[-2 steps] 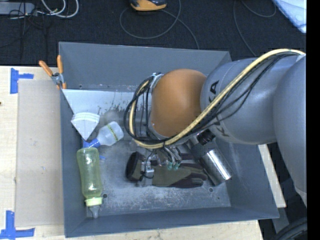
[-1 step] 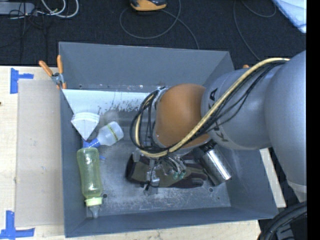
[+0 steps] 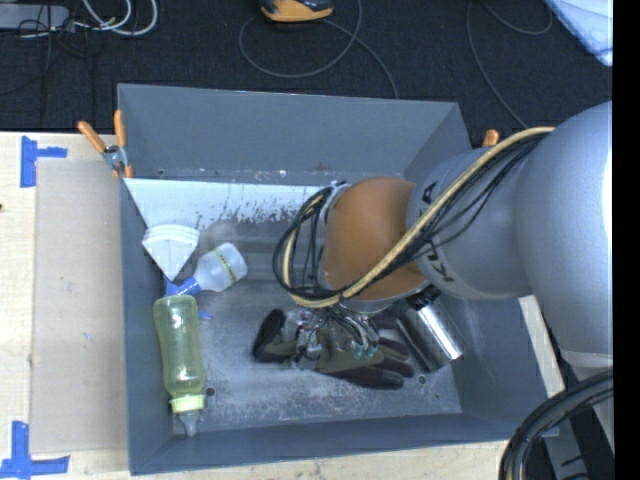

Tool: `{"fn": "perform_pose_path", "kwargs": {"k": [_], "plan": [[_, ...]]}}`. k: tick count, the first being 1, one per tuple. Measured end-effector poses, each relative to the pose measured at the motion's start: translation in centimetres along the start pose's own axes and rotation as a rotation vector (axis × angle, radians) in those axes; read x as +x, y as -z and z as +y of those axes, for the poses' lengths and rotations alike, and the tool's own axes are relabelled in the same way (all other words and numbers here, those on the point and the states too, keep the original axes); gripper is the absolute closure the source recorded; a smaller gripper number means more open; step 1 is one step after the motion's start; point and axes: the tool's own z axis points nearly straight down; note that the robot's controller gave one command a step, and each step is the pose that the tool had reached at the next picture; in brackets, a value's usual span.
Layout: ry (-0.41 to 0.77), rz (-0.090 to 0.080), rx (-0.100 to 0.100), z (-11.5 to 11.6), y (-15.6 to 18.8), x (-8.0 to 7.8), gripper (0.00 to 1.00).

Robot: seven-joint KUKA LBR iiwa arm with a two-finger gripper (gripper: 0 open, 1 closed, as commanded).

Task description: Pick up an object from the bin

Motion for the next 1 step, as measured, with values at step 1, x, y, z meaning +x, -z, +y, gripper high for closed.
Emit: {"fn": "perform_pose_path", "kwargs": {"k": [1], "plan": [[-0.001, 0.0, 0.0, 0.0, 0.0, 0.0, 1.0]]}}
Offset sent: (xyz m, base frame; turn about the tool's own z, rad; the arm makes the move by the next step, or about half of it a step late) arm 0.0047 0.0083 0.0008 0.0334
